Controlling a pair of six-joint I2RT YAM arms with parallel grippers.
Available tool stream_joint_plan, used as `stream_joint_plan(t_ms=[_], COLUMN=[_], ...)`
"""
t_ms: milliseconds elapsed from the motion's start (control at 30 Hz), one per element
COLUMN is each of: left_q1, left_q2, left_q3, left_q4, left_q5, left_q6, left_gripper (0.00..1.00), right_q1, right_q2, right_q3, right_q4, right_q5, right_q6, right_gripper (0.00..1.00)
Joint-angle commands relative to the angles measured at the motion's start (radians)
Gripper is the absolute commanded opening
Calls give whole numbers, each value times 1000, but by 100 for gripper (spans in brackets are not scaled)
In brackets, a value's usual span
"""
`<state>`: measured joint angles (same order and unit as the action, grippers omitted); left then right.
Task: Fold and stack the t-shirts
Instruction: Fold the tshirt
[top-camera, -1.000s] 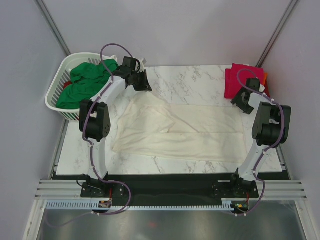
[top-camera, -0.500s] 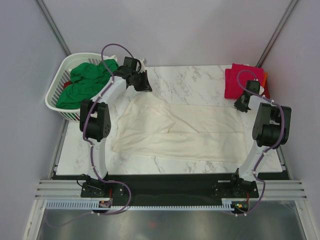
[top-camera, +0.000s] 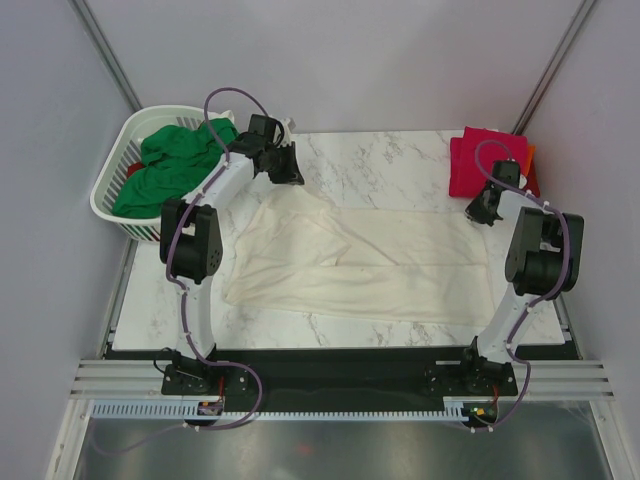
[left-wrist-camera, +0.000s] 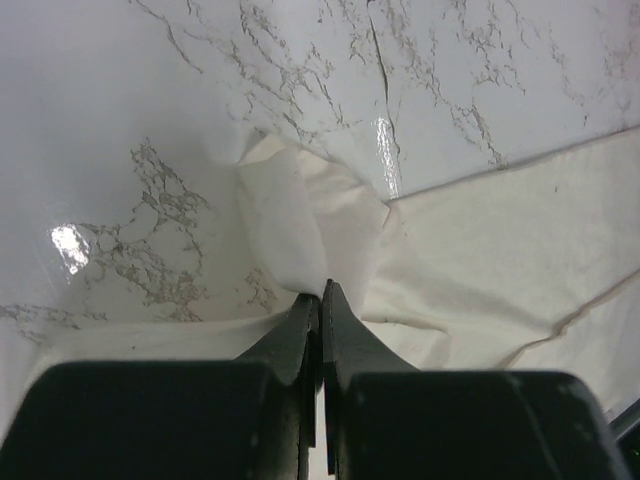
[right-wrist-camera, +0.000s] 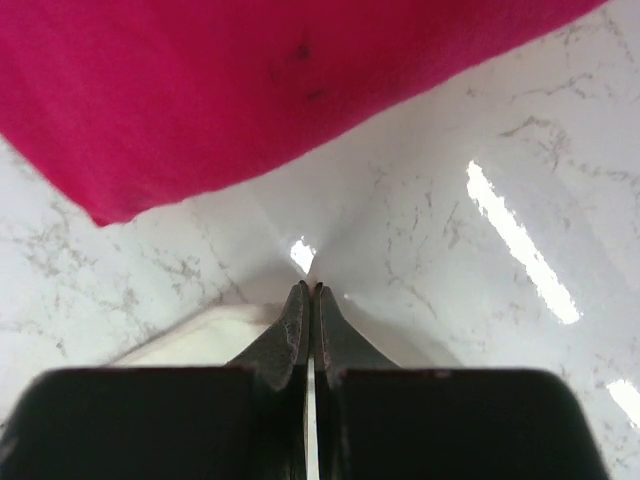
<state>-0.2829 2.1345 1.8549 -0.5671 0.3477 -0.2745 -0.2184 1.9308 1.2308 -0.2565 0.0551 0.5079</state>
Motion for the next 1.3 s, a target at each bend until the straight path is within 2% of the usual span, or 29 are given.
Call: stream_joint_plan(t_ms=[0, 333, 500, 733, 867, 1100, 1267], left_q1=[-12, -24, -30, -36, -39, -45, -48], left_q2=[-89, -303, -409, -571, -639, -743, -808], left_q3=[-22, -195, -261, -431, -514, -640, -706], left_q4=[-26, -69, -119, -146, -148, -148, -149], left_q5=[-18, -64, -93, -124, -127, -167, -171], left_q6=[43, 58, 69, 80, 81, 55, 31], left_gripper=[2, 2, 2, 2, 2, 2, 2], right_q1=[8, 8, 10, 8, -4, -90, -165], right_q2=[-104, -355, -461, -622, -733, -904, -967], right_q3=[1, -116, -188, -303, -364, -490, -545], right_q4=[-46, -116, -153, -188, -214, -286, -337], right_q5=[-54, -115, -77, -61, -3, -26, -52], right_q6=[23, 8, -11, 18, 44, 107, 145], right_gripper=[0, 0, 0, 0, 0, 0, 0])
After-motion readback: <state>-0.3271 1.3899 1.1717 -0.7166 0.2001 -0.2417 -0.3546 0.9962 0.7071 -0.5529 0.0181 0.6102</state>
